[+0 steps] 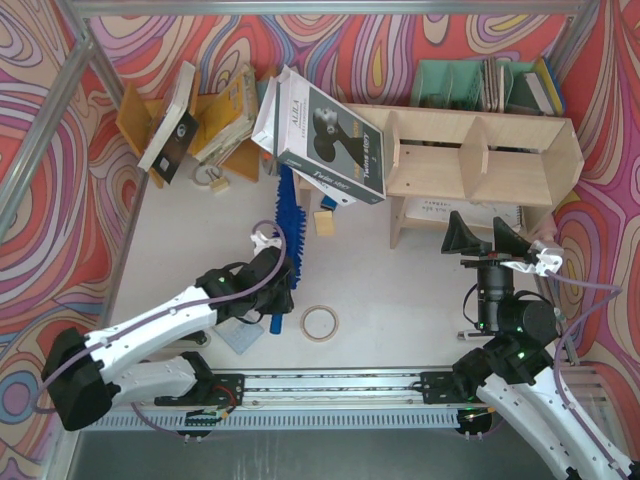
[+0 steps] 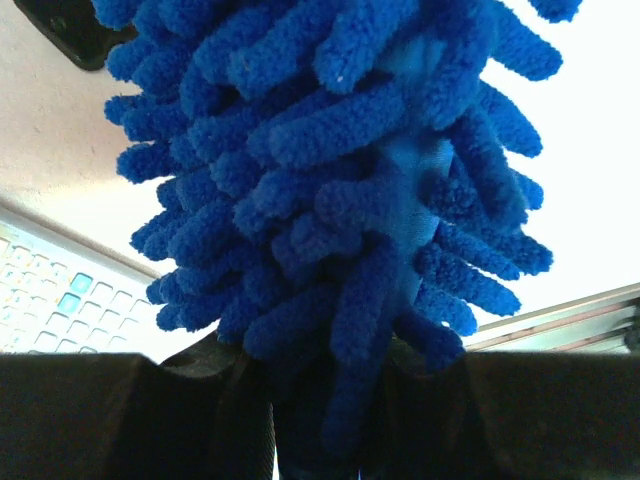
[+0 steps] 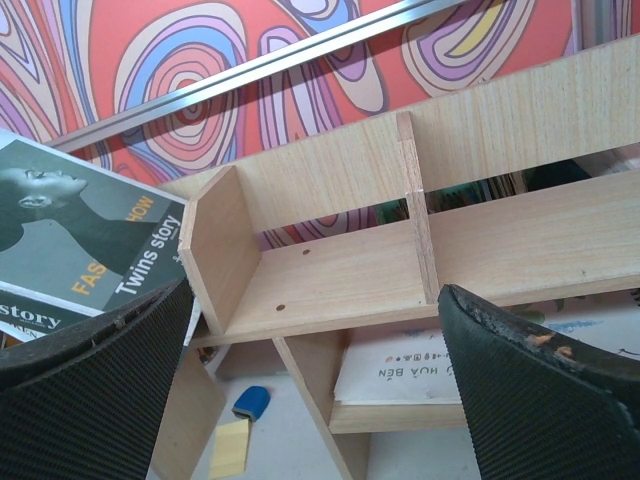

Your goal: Dust the bookshelf with a duster

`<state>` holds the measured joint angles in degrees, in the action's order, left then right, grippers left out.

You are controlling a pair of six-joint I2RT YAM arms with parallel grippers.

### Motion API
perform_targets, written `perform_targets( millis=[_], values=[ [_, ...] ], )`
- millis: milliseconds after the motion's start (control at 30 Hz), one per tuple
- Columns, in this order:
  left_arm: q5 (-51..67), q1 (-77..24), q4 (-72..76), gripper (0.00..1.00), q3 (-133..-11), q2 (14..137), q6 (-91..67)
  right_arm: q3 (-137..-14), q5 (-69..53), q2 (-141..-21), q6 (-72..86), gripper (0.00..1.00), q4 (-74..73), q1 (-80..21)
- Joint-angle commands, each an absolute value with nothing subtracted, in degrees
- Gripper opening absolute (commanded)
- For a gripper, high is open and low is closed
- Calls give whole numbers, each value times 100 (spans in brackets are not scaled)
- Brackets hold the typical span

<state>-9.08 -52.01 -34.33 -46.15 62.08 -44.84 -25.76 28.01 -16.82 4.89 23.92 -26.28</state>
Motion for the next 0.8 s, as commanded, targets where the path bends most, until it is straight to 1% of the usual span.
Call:
perform_targets(
  millis=[0,233,500,633,767],
  values=[
    [-379,-5289,-3025,0,-4449,6433,-4327,-2595,2856,-1639,422,99,2547,-2636],
    [-1104,-5294,-3675,0,-4992,5775,-4031,-2628,2882,-1679,425,99,2492,-2637],
    [-1657,-5297,-3827,0,-5144,4643,-3959,-2667,2932,-1695,432,99,2444,-2631],
    [-1945,-5287,-4070,0,-5425,4477,-3893,-2707,2879,-1747,444,99,2423,-2637],
    [-2175,-5284,-4280,0,-5810,4571,-3783,-2718,2852,-1760,444,99,2408,-2637]
  ],
)
